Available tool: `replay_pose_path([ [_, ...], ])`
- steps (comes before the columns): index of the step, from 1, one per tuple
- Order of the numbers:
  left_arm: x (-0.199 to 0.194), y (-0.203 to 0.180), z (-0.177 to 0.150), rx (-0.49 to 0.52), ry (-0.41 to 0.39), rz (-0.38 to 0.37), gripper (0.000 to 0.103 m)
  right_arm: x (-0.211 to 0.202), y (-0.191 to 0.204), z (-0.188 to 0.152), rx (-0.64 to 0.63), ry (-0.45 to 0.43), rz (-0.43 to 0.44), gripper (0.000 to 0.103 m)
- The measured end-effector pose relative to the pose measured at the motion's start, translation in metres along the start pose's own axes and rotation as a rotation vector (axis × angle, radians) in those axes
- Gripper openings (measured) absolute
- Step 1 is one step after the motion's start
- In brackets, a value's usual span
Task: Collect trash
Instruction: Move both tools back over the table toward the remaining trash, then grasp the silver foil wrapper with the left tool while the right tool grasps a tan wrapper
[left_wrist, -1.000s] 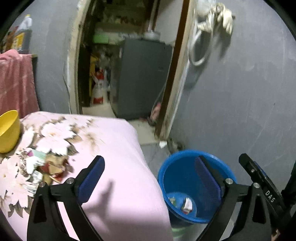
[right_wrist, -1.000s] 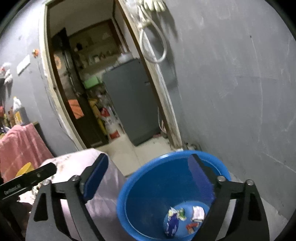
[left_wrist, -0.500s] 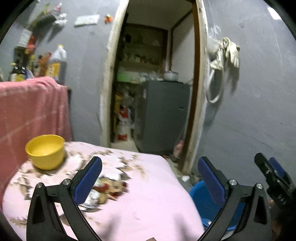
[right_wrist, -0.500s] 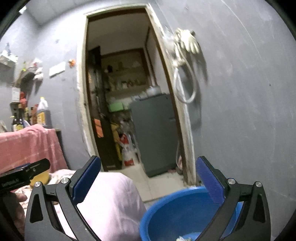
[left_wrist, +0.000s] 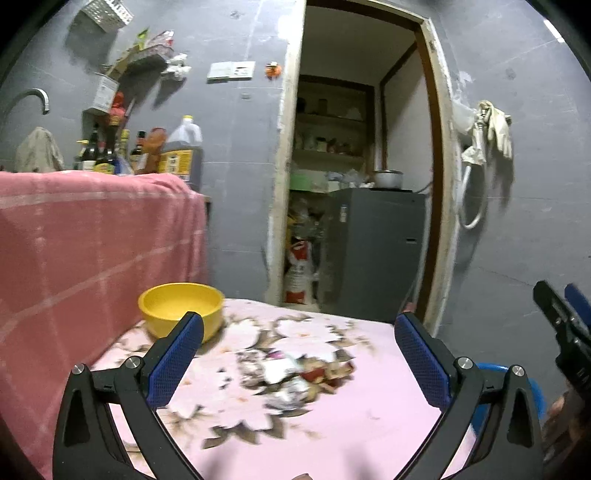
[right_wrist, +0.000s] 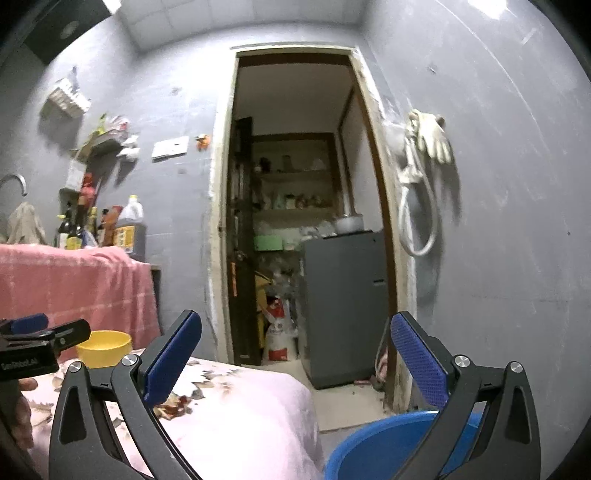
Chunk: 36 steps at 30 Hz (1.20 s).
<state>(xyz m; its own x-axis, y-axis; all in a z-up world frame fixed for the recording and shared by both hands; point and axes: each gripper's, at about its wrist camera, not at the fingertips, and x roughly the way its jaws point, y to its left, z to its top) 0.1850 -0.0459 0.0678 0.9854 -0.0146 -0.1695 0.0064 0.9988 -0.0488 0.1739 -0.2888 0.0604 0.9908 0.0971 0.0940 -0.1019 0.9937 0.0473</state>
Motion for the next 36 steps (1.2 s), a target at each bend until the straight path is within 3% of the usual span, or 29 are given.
replay_pose_path([
  [9,-0.01,0.039,-0.008,-0.017,0.012,0.06,0.101,-0.001,0.039,-0.007,-0.098,-0.031,0.085,0.103],
  [15,0.0,0.059,-0.014,-0.039,0.063,0.063,0.101,0.01,0.062,-0.019,-0.166,0.032,0.129,0.103],
  [28,0.053,0.075,-0.028,-0.049,0.319,0.041,0.101,0.057,0.085,-0.049,-0.209,0.283,0.228,0.103],
  [32,0.074,0.077,-0.036,-0.048,0.455,0.004,0.101,0.069,0.085,-0.054,-0.198,0.346,0.236,0.103],
  [36,0.085,0.075,-0.042,-0.054,0.521,-0.035,0.1,0.089,0.079,-0.057,-0.145,0.431,0.258,0.103],
])
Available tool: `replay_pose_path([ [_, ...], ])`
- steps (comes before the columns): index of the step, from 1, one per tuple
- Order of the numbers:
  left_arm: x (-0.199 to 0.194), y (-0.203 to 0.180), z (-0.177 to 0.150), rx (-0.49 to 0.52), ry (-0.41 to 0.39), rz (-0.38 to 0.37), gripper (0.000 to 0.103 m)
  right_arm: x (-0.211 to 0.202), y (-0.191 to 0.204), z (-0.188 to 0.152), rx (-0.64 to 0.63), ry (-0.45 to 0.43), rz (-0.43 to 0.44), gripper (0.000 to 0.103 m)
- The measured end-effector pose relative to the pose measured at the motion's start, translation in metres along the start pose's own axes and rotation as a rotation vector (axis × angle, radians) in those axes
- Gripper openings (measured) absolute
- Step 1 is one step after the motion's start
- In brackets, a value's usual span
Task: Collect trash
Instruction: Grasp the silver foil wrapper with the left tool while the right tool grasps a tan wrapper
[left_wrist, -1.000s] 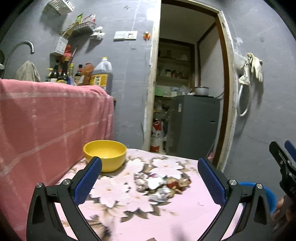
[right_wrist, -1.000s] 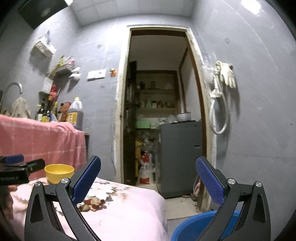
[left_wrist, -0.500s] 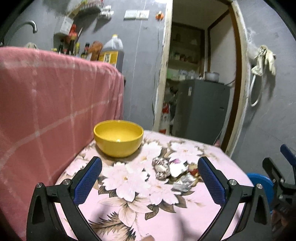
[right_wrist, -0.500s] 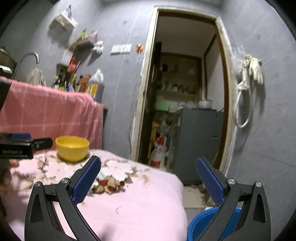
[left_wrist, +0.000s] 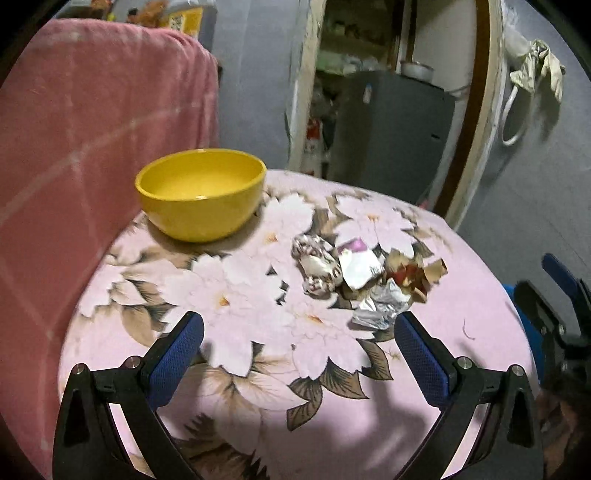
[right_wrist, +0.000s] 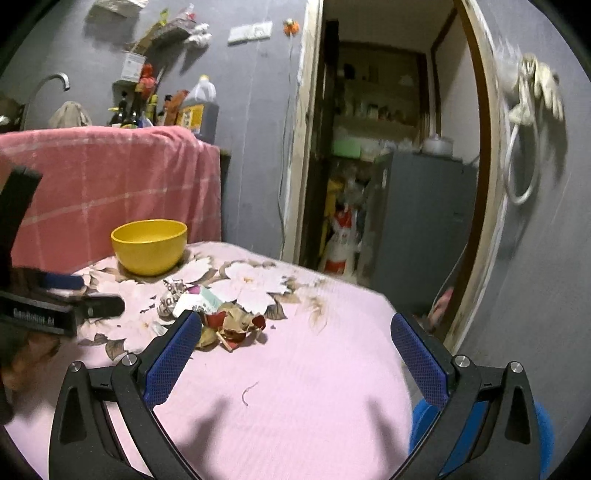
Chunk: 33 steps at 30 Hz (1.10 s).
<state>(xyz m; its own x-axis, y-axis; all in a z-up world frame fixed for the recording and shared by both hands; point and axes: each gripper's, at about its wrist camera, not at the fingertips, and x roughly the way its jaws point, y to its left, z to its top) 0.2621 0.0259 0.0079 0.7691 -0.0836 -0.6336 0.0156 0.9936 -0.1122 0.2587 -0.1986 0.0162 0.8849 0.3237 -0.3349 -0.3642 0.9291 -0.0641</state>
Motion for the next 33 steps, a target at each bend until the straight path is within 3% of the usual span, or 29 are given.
replay_pose_path([
  [3,0.007,-0.002,0.001,0.004,0.035,-0.032,0.096,0.012,-0.008,0.003,0.056,0.053,0.039,0.101],
  [6,0.018,-0.004,0.005,0.002,0.084,-0.078,0.084,0.02,-0.011,0.007,0.072,0.095,0.058,0.087],
  [8,0.025,-0.005,0.007,-0.006,0.111,-0.106,0.077,0.027,-0.009,0.01,0.071,0.123,0.075,0.084],
  [11,0.033,-0.005,0.01,-0.032,0.147,-0.148,0.067,0.044,-0.004,0.015,0.056,0.185,0.105,0.072],
  [16,0.041,-0.006,0.015,-0.07,0.18,-0.186,0.05,0.076,-0.006,0.018,0.15,0.3,0.201,0.053],
  [23,0.049,-0.007,0.016,-0.093,0.211,-0.221,0.036,0.102,-0.007,0.006,0.233,0.438,0.287,0.047],
  [29,0.049,-0.008,0.015,-0.094,0.237,-0.241,0.02,0.107,-0.007,0.003,0.265,0.47,0.315,0.043],
  [33,0.048,-0.007,0.016,-0.096,0.247,-0.234,0.016,0.109,0.001,-0.001,0.234,0.494,0.327,0.02],
])
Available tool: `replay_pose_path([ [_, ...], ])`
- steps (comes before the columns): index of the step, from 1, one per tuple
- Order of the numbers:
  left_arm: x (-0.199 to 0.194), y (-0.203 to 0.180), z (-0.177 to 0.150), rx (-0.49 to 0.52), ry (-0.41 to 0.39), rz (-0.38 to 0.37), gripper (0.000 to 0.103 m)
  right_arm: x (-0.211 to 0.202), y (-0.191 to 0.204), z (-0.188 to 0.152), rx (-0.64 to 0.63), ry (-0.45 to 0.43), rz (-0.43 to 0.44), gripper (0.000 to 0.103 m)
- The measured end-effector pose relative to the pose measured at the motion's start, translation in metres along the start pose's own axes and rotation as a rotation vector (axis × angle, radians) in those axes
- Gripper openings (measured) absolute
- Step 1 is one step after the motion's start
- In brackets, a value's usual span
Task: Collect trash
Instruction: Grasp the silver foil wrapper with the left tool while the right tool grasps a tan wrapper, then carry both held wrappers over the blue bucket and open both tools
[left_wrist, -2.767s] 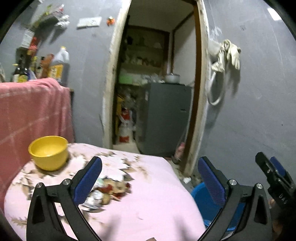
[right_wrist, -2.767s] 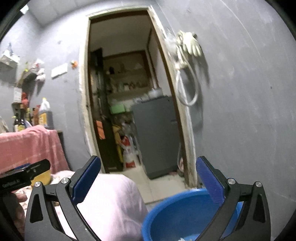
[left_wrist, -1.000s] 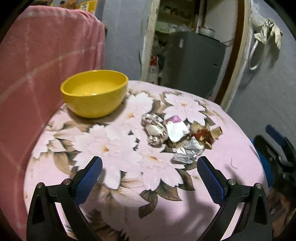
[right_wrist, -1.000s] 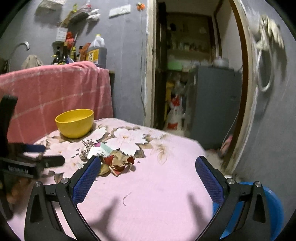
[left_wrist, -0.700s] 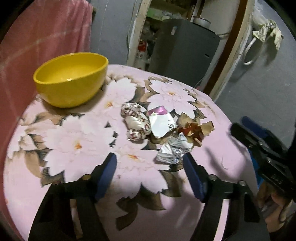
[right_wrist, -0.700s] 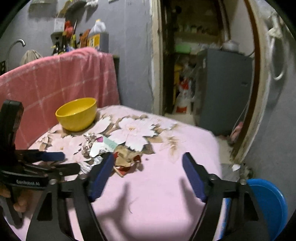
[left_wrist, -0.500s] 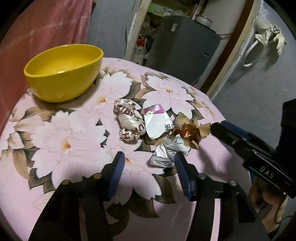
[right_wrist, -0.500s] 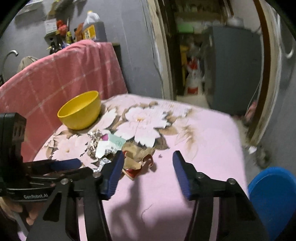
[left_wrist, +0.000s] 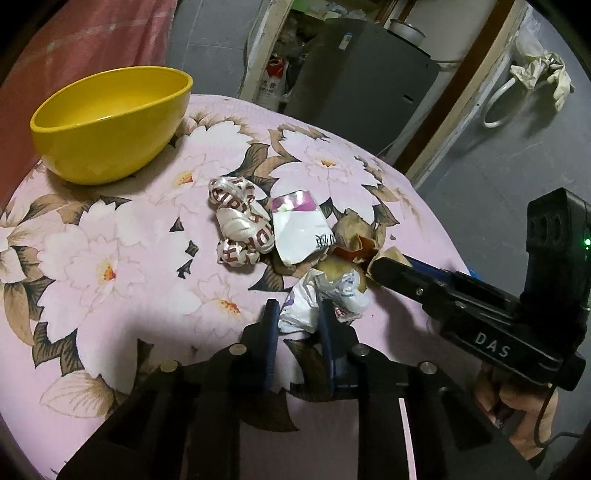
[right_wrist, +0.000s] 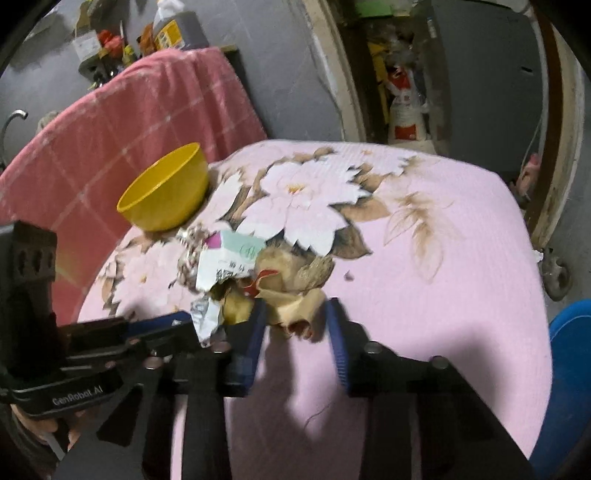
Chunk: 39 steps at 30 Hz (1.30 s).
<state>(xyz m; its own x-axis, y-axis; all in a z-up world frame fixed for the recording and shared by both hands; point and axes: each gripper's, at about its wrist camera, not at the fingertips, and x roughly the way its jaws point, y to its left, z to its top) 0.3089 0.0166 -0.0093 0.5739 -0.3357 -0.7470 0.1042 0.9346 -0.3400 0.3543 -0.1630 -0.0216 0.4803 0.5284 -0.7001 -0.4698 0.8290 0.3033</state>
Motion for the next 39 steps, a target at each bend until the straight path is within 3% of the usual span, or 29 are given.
replay_pose_path([
  [1,-0.001,0.001,0.0,-0.004,0.001,-0.001,0.015,-0.001,0.001,-0.001,-0.003,-0.004,-0.012,0.014],
  [6,-0.005,0.003,-0.006,-0.018,-0.011,0.003,0.011,-0.006,0.005,-0.008,-0.022,-0.024,-0.032,0.008],
  [11,-0.012,0.003,-0.013,-0.026,-0.037,0.003,0.008,-0.021,0.01,-0.018,-0.036,-0.088,-0.062,0.007],
  [12,-0.014,0.003,-0.014,-0.025,-0.044,0.004,0.002,-0.024,0.011,-0.02,-0.036,-0.102,-0.06,0.007],
  [23,-0.026,-0.019,-0.027,0.006,-0.084,0.011,0.001,-0.067,-0.001,-0.049,0.033,-0.269,-0.056,0.007],
  [31,-0.055,-0.052,-0.029,0.072,-0.256,0.029,0.001,-0.105,-0.002,-0.062,0.063,-0.423,-0.087,0.007],
  [39,-0.08,-0.104,-0.018,0.132,-0.416,-0.046,0.001,-0.164,-0.004,-0.074,0.07,-0.673,-0.198,0.007],
])
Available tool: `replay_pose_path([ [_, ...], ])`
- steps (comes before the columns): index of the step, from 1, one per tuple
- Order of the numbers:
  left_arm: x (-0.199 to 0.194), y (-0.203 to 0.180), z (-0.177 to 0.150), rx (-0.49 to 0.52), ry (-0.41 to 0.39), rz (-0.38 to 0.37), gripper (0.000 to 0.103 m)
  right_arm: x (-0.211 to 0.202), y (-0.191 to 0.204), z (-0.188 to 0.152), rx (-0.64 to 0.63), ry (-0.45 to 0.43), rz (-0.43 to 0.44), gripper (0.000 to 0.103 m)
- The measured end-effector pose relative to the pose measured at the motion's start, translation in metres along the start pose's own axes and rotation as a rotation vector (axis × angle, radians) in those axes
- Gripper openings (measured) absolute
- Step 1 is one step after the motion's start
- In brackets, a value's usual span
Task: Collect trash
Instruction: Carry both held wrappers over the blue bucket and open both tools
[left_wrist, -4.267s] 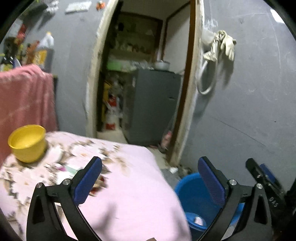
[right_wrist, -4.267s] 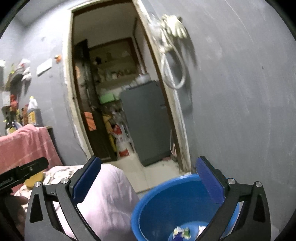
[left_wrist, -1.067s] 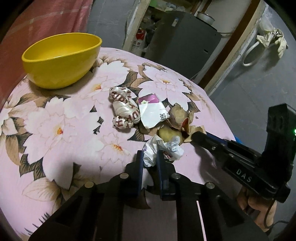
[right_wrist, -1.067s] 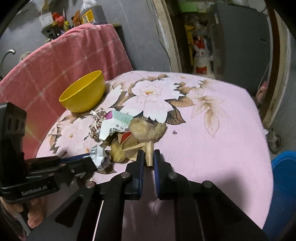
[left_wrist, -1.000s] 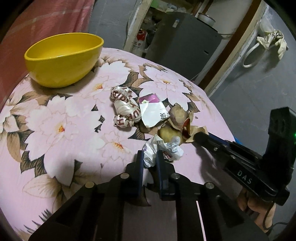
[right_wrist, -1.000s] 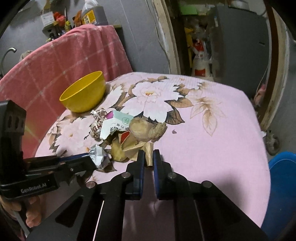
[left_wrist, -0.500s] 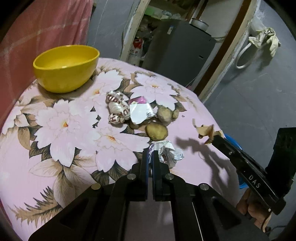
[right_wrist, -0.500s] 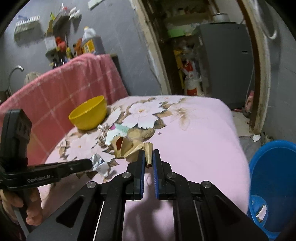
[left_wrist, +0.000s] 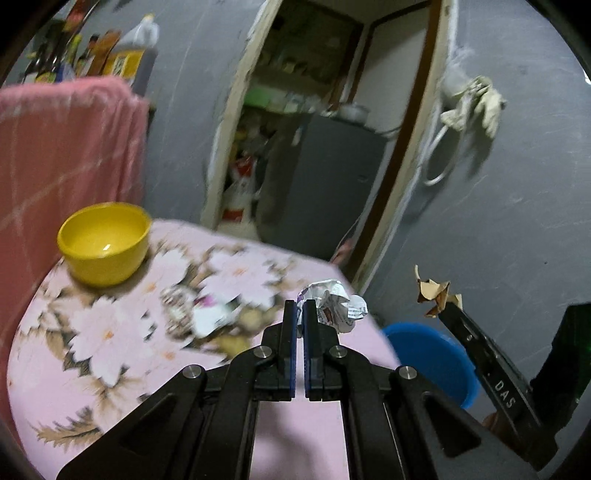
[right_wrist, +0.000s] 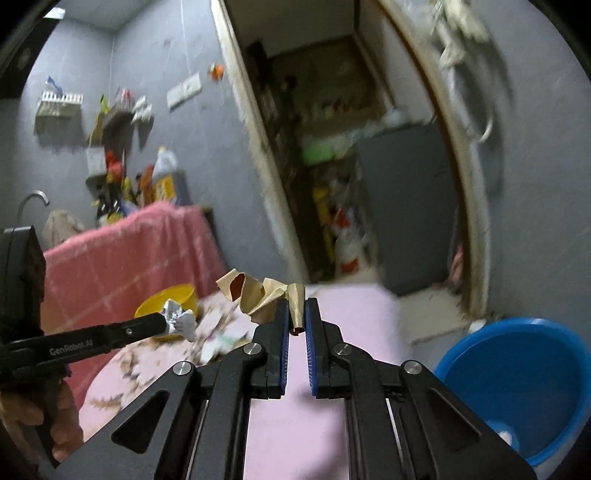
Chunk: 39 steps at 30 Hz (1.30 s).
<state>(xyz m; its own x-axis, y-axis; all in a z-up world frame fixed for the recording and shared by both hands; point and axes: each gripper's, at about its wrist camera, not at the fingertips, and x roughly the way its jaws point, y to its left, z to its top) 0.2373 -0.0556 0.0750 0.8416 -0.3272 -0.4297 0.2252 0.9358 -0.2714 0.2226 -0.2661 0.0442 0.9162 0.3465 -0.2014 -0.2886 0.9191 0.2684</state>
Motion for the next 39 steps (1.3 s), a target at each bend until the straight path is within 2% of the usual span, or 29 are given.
replay_pose_path([
  [8,0.016,-0.063,0.013,0.059,-0.045,-0.113,0.001,-0.04,-0.036,0.017,-0.003,-0.168,-0.167,0.007],
  [16,0.05,-0.118,0.019,0.136,-0.022,-0.198,0.001,-0.06,-0.085,0.023,0.068,-0.206,-0.317,0.007],
  [21,0.077,-0.142,0.01,0.18,0.033,-0.22,0.001,-0.066,-0.111,0.018,0.128,-0.173,-0.393,0.007],
  [27,0.12,-0.161,-0.009,0.201,0.184,-0.224,0.001,-0.061,-0.137,0.01,0.182,-0.078,-0.468,0.007],
  [32,0.148,-0.167,-0.025,0.194,0.272,-0.191,0.001,-0.055,-0.154,0.001,0.244,-0.007,-0.467,0.008],
  [39,0.177,-0.174,-0.051,0.189,0.372,-0.187,0.002,-0.046,-0.17,-0.009,0.322,0.079,-0.465,0.008],
])
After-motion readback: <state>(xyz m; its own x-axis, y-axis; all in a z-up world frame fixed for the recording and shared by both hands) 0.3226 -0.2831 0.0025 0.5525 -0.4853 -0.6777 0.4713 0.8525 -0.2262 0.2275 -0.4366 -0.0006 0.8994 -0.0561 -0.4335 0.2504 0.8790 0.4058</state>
